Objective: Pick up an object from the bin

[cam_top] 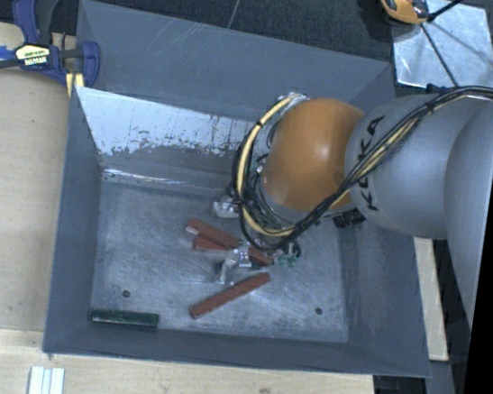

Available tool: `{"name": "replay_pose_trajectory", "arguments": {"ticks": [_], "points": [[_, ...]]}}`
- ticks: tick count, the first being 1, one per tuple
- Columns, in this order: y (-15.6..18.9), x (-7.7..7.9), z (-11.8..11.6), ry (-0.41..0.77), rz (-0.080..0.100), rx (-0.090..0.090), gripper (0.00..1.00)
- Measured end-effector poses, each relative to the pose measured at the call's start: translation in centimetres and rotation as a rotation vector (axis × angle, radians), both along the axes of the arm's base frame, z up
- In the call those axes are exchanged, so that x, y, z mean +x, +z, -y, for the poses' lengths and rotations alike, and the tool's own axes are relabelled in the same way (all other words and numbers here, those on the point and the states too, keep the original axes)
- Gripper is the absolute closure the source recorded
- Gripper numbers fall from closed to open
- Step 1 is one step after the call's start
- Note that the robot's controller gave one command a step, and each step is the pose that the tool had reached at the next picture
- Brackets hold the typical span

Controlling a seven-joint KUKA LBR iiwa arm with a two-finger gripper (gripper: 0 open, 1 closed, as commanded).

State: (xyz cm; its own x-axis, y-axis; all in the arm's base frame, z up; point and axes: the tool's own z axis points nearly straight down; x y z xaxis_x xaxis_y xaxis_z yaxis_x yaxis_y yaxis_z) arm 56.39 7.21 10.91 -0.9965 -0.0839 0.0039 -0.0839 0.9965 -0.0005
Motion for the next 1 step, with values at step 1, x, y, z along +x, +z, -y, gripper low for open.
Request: {"name": "replay_pose_trajectory", "arguments": {"ticks": [1], "points": [[2.01,1.9,-0.05,-0.115,0.007,0.002,0.0]]}}
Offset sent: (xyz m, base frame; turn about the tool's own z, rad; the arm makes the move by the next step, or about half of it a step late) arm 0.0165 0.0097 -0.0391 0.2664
